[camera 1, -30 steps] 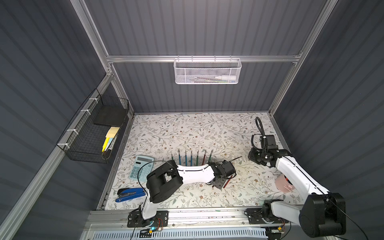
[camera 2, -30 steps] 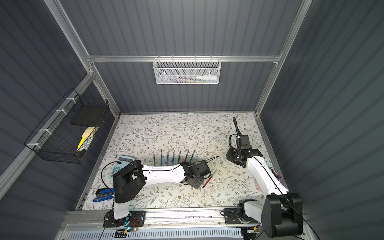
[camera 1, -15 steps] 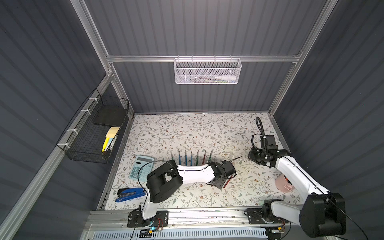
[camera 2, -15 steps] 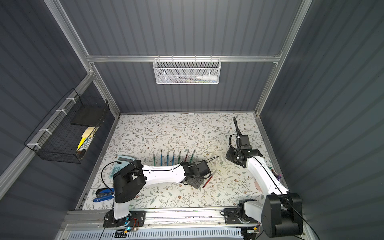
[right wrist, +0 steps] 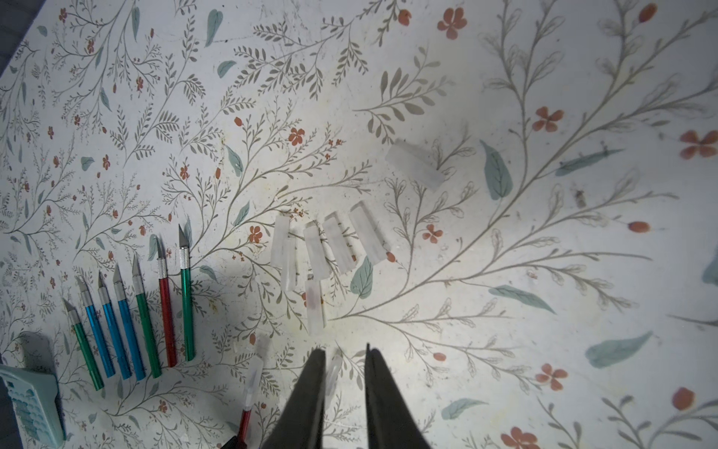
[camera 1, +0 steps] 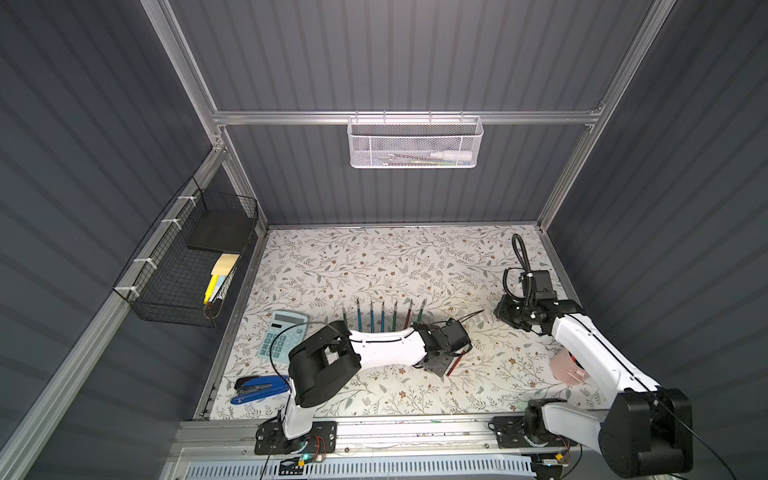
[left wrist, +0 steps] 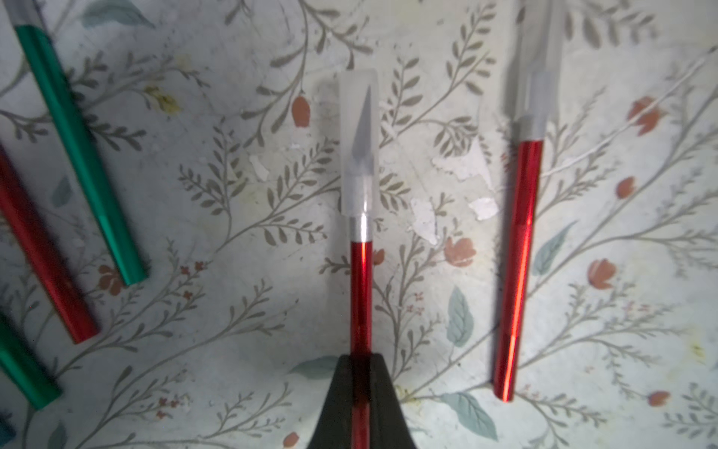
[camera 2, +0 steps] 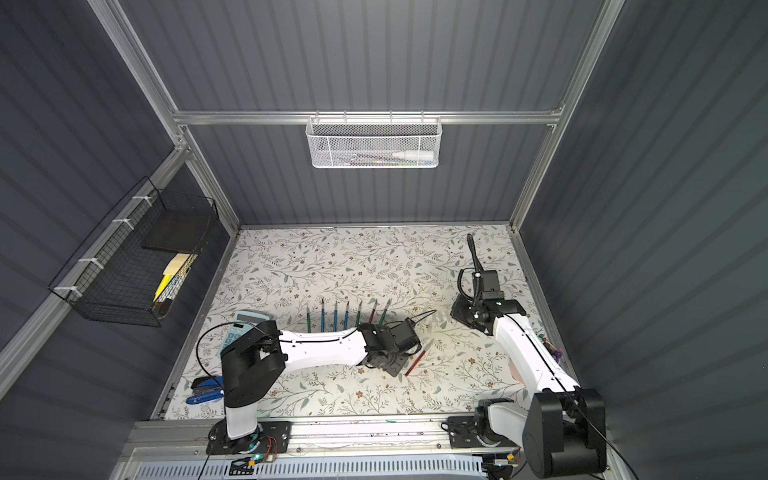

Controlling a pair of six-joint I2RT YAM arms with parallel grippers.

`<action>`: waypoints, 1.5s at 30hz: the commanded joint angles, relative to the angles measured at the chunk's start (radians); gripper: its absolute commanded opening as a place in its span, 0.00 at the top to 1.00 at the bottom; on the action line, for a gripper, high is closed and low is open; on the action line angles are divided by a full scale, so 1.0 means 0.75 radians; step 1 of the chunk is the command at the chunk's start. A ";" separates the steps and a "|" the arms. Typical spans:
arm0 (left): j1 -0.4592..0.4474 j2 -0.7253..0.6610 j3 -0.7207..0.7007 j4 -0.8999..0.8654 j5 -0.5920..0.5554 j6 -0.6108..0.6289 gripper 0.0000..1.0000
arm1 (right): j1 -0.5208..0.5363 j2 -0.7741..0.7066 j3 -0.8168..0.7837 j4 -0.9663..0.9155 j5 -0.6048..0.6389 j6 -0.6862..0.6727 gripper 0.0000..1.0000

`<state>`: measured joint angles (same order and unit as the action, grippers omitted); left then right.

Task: Remove protective caps from carving knives
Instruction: Pick up the carving knife from the center of the board, then remove the protective sleeve from the carving knife.

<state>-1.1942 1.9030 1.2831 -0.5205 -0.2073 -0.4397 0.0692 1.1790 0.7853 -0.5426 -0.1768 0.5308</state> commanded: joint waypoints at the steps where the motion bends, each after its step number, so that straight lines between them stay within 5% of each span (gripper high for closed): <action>1: 0.050 -0.114 -0.023 0.081 0.041 0.039 1.00 | 0.004 -0.034 -0.008 0.008 -0.043 0.019 0.78; 9: 0.177 -0.246 -0.031 0.152 0.102 0.073 1.00 | 0.006 -0.064 -0.014 0.020 -0.079 0.025 0.78; 29: 0.252 -0.377 -0.065 0.222 0.131 0.079 1.00 | 0.014 -0.125 -0.010 0.175 -0.367 0.166 0.70; 45: 0.279 -0.398 -0.075 0.226 0.155 0.061 1.00 | 0.255 -0.005 0.105 0.324 -0.311 0.227 0.67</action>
<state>-0.9928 1.6249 1.2366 -0.3508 -0.1074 -0.3855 0.2123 1.1233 0.7952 -0.3527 -0.4313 0.6853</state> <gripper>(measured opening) 0.092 0.331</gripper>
